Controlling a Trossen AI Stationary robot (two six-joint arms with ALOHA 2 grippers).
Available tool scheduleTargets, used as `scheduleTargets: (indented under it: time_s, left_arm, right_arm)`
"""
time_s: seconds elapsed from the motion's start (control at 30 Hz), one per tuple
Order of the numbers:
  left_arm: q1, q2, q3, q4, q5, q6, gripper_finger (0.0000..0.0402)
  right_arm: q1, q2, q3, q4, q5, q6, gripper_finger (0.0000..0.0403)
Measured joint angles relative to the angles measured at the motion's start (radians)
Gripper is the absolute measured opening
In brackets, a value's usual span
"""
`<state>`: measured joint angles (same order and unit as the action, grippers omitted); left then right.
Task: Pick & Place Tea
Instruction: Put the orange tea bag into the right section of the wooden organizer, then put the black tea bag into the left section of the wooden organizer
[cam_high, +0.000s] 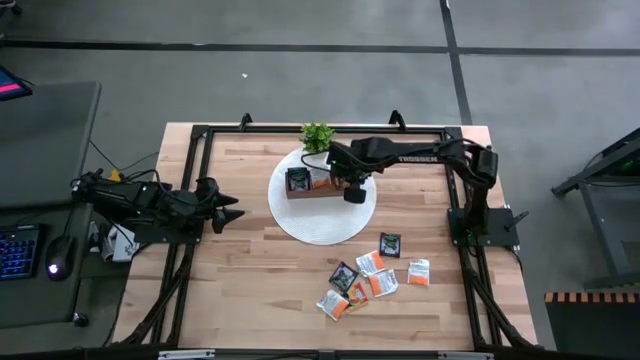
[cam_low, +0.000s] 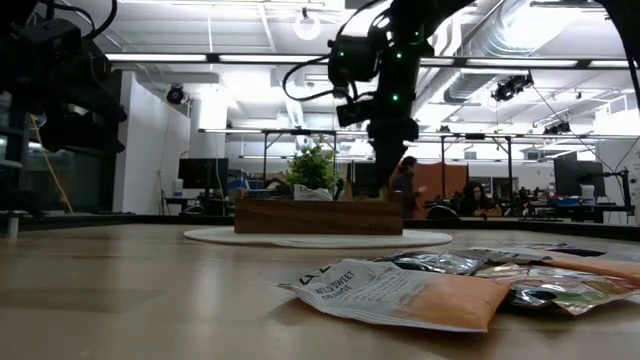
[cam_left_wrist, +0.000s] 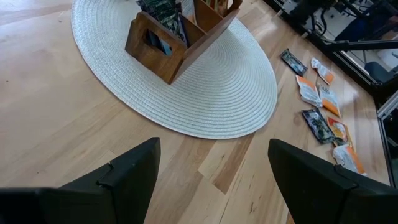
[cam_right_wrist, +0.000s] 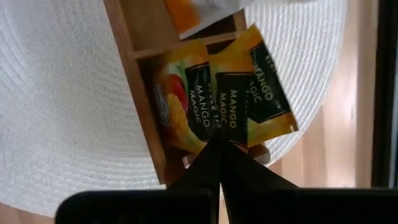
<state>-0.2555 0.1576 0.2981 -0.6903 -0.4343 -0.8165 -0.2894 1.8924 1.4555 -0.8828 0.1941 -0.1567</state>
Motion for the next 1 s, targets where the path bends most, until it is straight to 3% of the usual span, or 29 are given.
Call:
scheduleTargets:
  time_s: [0.53,1.0]
  left_arm:
    - [0.0,0.0,0.0,0.0,0.0,0.0,0.0296]
    - [0.0,0.0,0.0,0.0,0.0,0.0,0.0296]
  right_arm:
    - [-0.005,0.006,0.0,0.0,0.035,0.044,0.0007]
    - [-0.006,-0.014,0.001,0.004,0.043,0.045,0.0156]
